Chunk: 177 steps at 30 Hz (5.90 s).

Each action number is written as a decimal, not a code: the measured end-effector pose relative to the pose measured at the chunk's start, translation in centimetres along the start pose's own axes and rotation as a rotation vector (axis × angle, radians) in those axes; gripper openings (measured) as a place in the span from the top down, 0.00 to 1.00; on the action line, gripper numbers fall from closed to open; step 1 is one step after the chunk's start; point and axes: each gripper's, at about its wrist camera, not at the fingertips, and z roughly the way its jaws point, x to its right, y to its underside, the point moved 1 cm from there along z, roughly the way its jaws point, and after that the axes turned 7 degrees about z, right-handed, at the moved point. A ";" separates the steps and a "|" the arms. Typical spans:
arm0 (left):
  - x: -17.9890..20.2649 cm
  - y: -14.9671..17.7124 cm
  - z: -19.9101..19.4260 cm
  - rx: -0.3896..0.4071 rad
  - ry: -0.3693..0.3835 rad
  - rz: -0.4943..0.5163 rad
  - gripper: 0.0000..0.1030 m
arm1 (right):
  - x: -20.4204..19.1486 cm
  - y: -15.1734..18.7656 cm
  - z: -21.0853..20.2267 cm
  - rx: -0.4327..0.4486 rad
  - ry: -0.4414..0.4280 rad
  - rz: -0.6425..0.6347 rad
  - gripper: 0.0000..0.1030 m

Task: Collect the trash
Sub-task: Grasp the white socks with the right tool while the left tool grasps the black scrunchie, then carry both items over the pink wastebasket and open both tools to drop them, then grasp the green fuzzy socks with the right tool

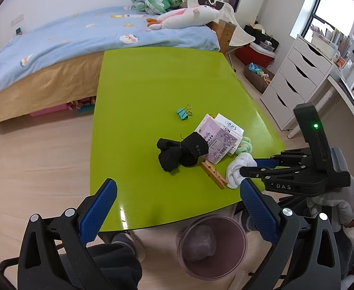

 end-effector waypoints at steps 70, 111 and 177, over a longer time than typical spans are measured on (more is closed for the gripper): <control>3.8 0.2 -0.2 -0.041 0.090 0.127 0.65 | -2.1 6.3 -10.5 0.166 -0.024 -0.017 0.77; 10.5 6.3 -2.2 -0.107 0.219 0.296 0.21 | 0.5 12.5 -12.4 0.169 0.020 0.081 0.05; 1.5 2.3 0.7 -0.094 0.095 0.017 0.17 | 2.7 -4.3 2.5 -0.081 0.034 -0.282 0.64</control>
